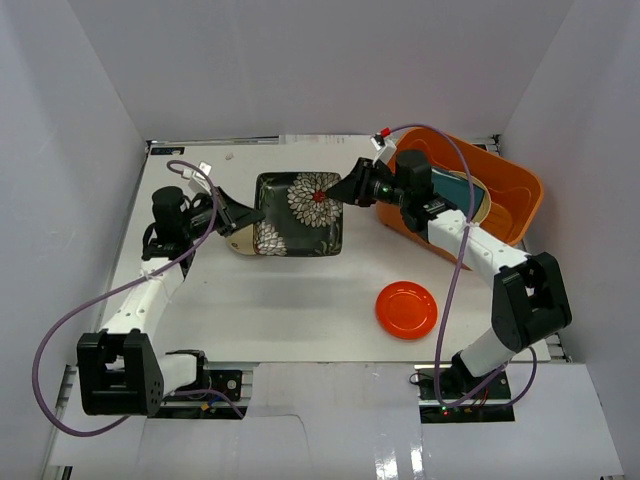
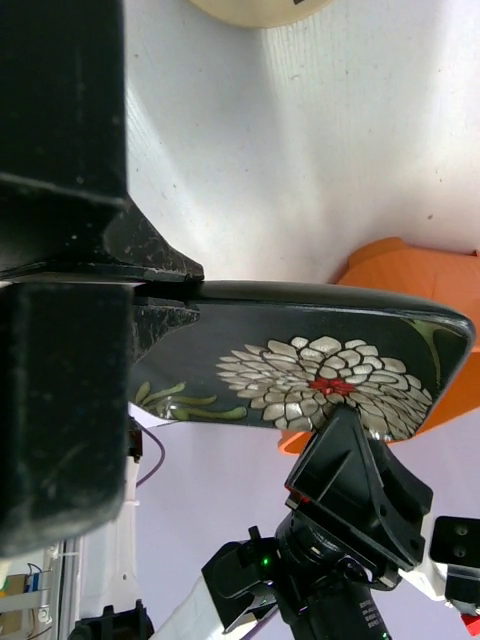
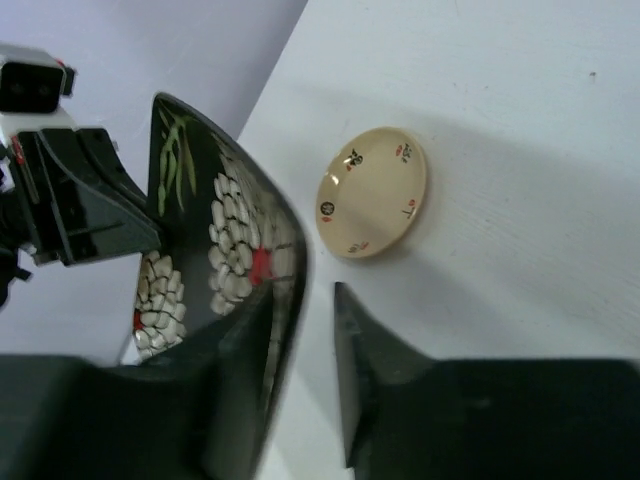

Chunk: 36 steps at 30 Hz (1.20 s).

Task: Place the plates into the plastic bin on the countertop

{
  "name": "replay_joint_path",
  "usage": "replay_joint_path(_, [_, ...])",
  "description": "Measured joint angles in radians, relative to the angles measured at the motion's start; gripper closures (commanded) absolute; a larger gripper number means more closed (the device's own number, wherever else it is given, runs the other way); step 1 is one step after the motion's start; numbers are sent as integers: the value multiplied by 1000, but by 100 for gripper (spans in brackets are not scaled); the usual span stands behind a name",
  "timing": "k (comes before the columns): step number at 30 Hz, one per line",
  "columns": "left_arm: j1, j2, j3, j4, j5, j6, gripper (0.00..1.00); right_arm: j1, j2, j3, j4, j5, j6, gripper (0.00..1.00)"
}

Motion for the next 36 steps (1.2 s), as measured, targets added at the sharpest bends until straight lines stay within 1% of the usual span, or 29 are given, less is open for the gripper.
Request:
replay_joint_path(2, [-1,-15,-3,8,-1,-18,99,5,0,28,-16,-21,-4,46])
replay_joint_path(3, [-2,-25,-6,18,2,-28,100,9,0,47,-33,-29,-14,38])
replay_joint_path(5, [-5,-47,-11,49,11,-56,100,17,0,79,-55,-36,-29,33])
replay_joint_path(6, [-6,-58,-18,72,13,-72,100,21,0,89,-63,-39,-37,36])
replay_joint_path(7, [-8,-67,-26,93,13,-87,100,24,-1,96,-69,-41,-43,52])
replay_joint_path(9, [-10,-74,-47,130,11,-117,100,34,-3,101,-79,-50,-53,66])
replay_joint_path(10, [-12,-71,-57,143,8,-129,100,39,-7,101,-85,-47,-56,75])
replay_joint_path(11, [-13,-66,-66,147,7,-136,100,44,-11,98,-94,-37,-51,89])
replay_joint_path(12, [-11,-60,-74,153,13,-140,100,46,-18,98,-102,-26,-29,92])
replay_joint_path(13, [-14,-53,-75,154,10,-133,95,47,-26,97,-107,-13,-9,92])
replay_joint_path(14, [-16,-47,-75,169,11,-128,79,47,-36,97,-116,1,3,92])
replay_joint_path(15, [-21,-47,-75,177,8,-129,70,47,-45,97,-125,2,6,92])
replay_joint_path(17, [-23,-47,-74,187,10,-147,48,46,-62,97,-134,5,2,92])
replay_joint_path(18, [-23,-49,-72,187,9,-151,30,48,-66,97,-135,8,-13,92])
replay_joint_path(21, [-23,-70,-61,161,3,-126,13,23,-66,97,-187,16,-53,92])
replay_joint_path(23, [-23,-94,-53,123,-5,-89,11,-30,-65,97,-231,19,-58,92])
replay_joint_path(25, [-24,-117,-38,52,-24,-27,6,-123,-68,97,-248,18,-53,92])
replay_joint_path(28, [-47,-134,2,-97,-83,103,2,-314,-90,97,-255,37,-34,92])
replay_joint_path(30, [-79,-138,27,-180,-134,180,2,-457,-108,95,-251,42,-23,92])
replay_joint_path(33, [-122,-143,40,-258,-187,259,2,-665,-124,75,-214,50,-1,92])
replay_joint_path(36, [-142,-143,41,-312,-225,304,2,-774,-130,31,-203,83,2,92])
